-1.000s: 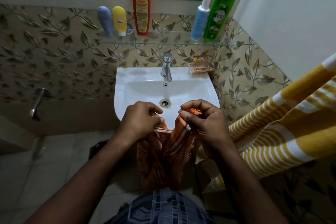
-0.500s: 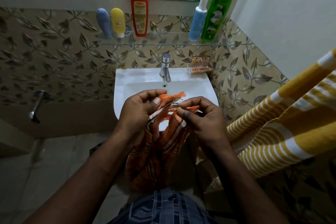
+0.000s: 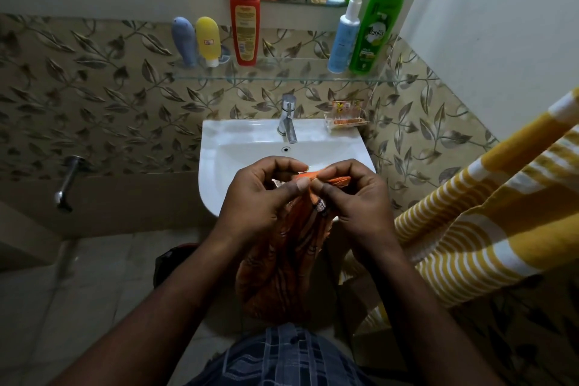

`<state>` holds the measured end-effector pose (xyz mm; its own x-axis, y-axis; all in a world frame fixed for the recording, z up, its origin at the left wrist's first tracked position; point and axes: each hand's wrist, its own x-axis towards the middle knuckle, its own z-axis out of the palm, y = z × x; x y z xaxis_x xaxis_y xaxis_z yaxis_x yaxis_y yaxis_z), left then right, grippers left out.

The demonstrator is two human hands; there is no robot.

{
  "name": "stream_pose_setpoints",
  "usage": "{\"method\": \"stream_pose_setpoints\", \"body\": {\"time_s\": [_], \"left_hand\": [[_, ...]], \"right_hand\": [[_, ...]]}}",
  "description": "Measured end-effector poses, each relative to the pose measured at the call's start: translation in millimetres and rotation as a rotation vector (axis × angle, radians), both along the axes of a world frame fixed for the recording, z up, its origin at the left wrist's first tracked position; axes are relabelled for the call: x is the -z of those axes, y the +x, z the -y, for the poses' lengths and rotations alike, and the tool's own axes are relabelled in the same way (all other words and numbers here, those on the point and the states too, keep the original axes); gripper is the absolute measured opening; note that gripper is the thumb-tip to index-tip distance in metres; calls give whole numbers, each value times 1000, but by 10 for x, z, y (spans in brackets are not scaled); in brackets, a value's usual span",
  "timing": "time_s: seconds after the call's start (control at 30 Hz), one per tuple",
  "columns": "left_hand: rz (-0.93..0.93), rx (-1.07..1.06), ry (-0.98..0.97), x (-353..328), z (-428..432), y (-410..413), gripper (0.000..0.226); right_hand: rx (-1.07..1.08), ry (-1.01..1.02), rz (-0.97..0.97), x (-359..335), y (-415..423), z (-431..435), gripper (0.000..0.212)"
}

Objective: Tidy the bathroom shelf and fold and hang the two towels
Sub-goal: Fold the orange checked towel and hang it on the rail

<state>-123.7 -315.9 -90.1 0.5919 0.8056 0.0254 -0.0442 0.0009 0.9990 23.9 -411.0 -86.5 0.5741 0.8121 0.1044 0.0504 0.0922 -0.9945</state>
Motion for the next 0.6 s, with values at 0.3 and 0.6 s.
{"method": "stream_pose_setpoints", "body": {"time_s": [0.3, 0.6], "left_hand": [[81, -93, -233, -25, -12, 84, 18], [126, -93, -198, -84, 48, 137, 25]], "right_hand": [[57, 26, 128, -13, 38, 1, 25], [-13, 63, 106, -138, -65, 27, 32]]}}
